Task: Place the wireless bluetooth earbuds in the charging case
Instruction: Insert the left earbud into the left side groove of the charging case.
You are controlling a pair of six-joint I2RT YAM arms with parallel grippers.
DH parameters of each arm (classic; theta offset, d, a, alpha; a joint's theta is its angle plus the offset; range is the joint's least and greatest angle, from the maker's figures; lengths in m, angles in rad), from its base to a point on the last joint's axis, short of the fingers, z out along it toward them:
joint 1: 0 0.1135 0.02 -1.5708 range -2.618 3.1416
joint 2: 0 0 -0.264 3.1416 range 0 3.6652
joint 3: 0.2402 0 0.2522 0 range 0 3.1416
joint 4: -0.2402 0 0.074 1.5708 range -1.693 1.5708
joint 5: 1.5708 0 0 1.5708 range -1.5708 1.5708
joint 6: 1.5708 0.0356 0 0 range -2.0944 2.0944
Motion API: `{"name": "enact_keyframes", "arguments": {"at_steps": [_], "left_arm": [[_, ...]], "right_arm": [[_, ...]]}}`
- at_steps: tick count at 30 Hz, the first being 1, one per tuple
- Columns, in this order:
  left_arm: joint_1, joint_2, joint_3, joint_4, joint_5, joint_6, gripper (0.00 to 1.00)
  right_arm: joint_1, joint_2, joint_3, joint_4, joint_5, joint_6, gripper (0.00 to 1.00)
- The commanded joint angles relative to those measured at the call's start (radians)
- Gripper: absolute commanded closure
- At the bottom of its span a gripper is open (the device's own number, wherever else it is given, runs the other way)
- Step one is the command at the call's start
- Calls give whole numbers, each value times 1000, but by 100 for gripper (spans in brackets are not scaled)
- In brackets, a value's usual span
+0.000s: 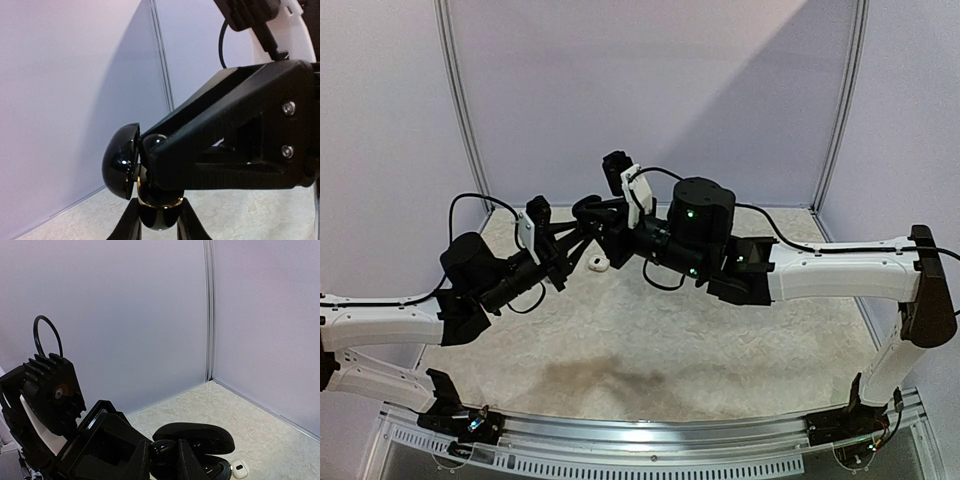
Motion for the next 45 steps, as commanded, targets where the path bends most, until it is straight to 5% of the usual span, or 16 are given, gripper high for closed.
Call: {"name": "enact_keyframes", "arguments": {"at_steps": [1,45], "left_arm": [[10,-2,-4,44,-14,-6,100],[8,-5,-7,24,23,-22,100]], "right_arm": [[-2,31,-3,-47,39,4,84],[-4,37,96,-188,87,-64,78]]}}
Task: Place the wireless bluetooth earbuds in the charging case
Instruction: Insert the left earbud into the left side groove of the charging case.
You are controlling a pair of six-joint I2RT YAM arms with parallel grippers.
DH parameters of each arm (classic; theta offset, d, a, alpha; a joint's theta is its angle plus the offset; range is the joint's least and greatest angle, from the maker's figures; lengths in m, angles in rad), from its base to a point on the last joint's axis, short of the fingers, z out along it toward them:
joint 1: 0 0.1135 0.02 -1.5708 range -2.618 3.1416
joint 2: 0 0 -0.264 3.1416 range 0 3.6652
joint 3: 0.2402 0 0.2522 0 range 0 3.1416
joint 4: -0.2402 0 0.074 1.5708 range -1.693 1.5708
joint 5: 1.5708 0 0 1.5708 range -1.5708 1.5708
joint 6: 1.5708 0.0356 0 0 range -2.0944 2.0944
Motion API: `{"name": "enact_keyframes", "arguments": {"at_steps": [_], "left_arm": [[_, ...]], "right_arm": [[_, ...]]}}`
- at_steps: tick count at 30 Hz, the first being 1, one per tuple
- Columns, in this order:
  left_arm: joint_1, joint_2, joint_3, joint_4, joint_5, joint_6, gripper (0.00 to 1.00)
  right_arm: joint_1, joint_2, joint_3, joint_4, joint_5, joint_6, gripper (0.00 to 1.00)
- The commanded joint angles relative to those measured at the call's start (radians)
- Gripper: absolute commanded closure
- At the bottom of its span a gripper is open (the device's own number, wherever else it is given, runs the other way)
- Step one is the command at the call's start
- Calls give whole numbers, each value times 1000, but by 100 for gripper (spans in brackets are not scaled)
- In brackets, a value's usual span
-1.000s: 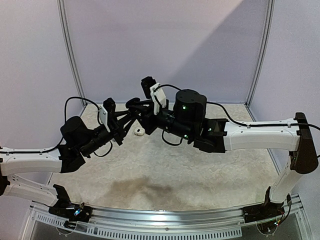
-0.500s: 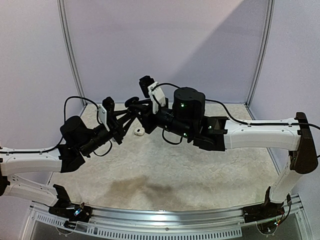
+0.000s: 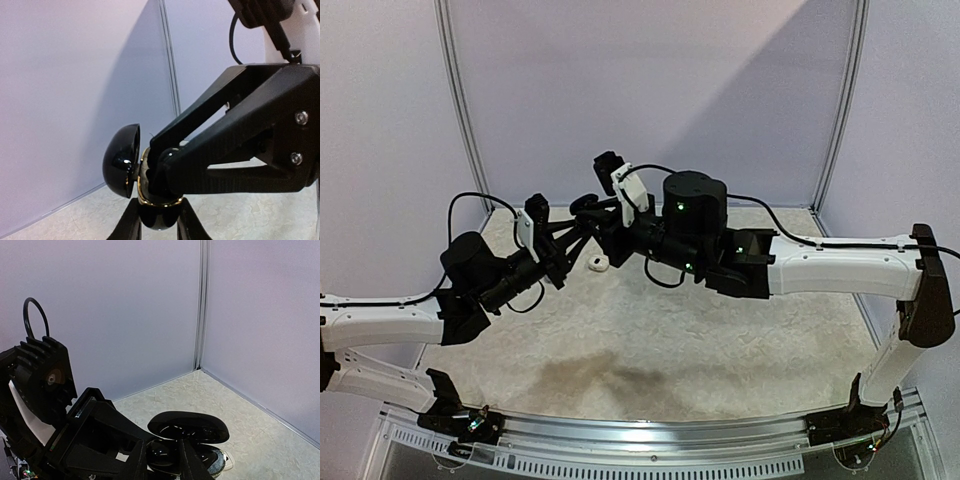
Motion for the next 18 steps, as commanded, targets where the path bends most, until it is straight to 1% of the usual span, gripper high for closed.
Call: {"name": "enact_keyframes", "arguments": {"at_steps": [1,18], "left_arm": [[3,-4,-4,31,37,-3,100],[1,-6,-6,28,45,-23,100]], "right_arm": [[-4,23,29,-52,36,-10,78],[-4,40,50,-81,52,-20,74]]}}
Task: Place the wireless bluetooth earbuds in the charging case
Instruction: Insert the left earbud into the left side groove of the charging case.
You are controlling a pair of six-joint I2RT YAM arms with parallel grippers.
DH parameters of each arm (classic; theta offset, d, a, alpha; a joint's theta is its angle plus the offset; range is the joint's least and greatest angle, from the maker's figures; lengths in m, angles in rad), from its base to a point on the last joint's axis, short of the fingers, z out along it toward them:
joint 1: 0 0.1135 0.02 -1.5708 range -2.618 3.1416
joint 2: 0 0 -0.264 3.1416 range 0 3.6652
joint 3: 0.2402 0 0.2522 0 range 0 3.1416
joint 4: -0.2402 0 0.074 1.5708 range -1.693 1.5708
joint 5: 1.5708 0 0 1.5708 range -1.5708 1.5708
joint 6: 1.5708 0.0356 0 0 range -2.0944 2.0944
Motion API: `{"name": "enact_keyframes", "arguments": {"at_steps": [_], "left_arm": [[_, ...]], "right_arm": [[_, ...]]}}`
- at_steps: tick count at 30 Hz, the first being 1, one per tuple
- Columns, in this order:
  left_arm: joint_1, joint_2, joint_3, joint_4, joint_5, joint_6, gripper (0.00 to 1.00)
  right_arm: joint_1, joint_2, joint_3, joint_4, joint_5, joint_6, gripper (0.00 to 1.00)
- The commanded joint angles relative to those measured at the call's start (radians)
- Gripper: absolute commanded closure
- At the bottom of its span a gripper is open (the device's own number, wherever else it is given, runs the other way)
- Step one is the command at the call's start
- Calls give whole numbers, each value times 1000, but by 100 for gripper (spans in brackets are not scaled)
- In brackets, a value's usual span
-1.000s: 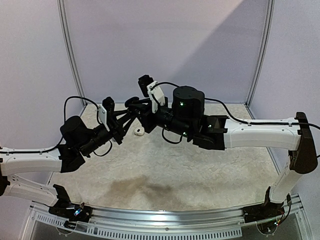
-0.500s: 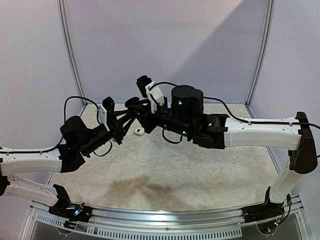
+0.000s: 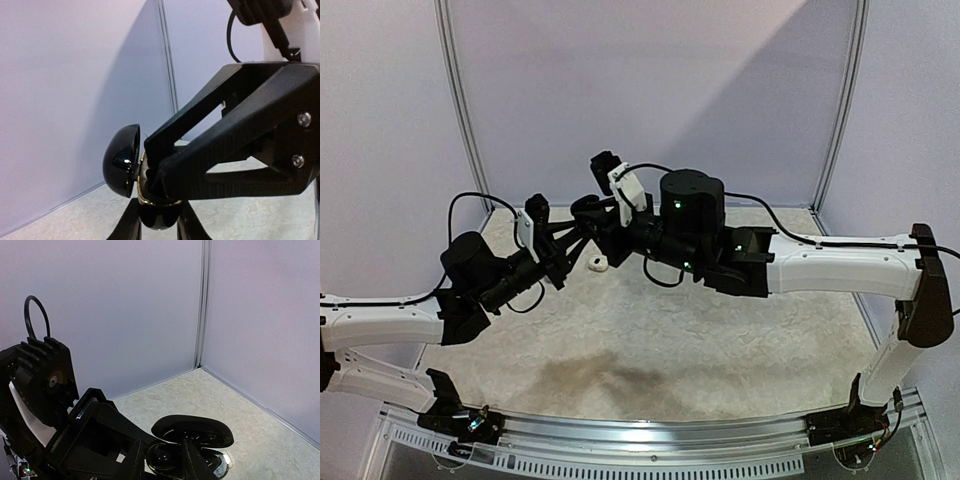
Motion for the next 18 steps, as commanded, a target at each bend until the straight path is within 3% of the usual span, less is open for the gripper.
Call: {"name": "enact_keyframes", "arguments": {"at_steps": [1,18], "left_arm": [[0,-7,-6,28,36,-19,100],[2,-9,5,-18,48,-106,100]], "right_arm": [[-7,35,33,-54,52,-12,74],[-8,59,87,-150,86,-23,68]]}}
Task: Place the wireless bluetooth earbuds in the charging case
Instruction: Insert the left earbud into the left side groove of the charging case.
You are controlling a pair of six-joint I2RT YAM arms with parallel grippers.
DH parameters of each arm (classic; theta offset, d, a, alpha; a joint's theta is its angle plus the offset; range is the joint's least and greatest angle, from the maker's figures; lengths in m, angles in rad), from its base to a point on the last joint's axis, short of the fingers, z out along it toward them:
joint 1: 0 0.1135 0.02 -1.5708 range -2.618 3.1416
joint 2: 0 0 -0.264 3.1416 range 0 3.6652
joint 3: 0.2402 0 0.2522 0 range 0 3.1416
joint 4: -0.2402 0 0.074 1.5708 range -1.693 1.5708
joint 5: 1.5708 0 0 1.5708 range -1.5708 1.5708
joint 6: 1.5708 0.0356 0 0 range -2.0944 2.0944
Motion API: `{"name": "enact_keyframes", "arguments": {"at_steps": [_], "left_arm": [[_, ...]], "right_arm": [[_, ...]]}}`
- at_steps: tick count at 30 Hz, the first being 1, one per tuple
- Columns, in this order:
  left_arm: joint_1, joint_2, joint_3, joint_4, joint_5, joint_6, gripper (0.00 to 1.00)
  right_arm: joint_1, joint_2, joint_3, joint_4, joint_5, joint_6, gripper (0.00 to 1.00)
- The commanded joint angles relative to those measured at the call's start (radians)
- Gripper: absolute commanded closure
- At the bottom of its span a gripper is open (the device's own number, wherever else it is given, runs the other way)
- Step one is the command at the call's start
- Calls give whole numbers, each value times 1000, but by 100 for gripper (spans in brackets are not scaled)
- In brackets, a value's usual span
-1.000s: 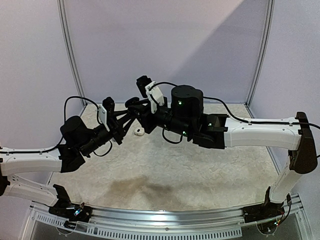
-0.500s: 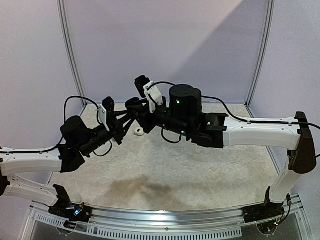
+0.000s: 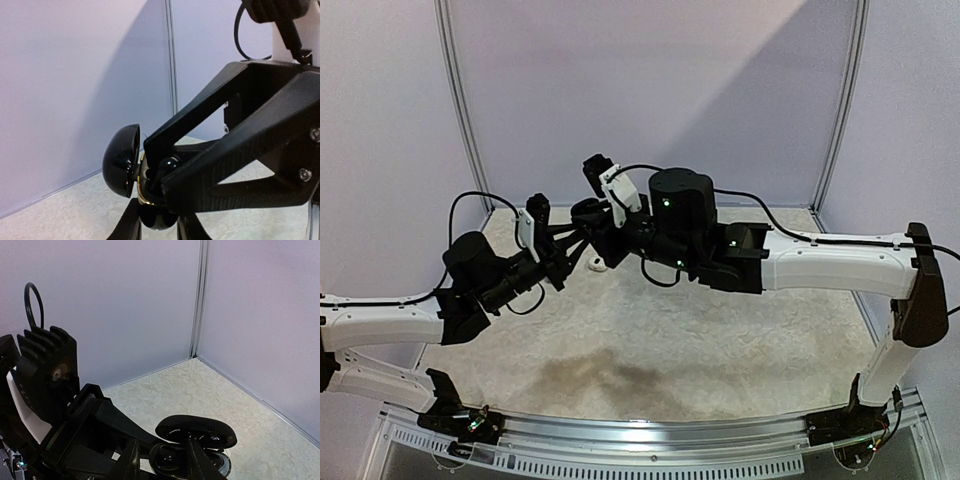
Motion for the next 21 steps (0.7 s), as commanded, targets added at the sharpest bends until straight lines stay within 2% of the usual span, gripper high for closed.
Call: {"name": "enact_keyframes", "arguments": {"at_steps": [1,8,18,21], "left_arm": [[-3,-11,5,14,59,-48,100],[-2,-12,7,-1,83,-96,100],[1,-25,3,-29,79,-112,100],[1,-27,1,-33,80,-114,100]], "right_arm": [[-11,28,32,-70,59,-14,67],[-11,33,51,-104,66,-14,64],[-11,43,69,-130,58,-14,53],[-10,45,76,-139,52,-14,53]]}}
